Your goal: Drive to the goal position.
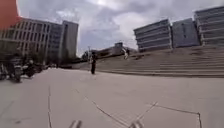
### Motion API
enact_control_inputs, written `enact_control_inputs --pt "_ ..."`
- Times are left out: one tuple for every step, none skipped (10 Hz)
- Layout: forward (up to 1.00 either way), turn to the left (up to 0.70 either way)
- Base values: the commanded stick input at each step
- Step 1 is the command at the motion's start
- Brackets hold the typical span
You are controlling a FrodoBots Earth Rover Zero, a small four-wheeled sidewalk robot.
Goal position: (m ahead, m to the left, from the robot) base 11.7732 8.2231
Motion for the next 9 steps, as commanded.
enact_control_inputs --pt "0.85 -0.02" --pt "0.85 -0.02" --pt "0.85 0.13" --pt "0.85 0.27" --pt "0.85 0.32" --pt "0.85 0.32" --pt "0.85 0.31" --pt "0.85 0.05" --pt "0.85 0.00"
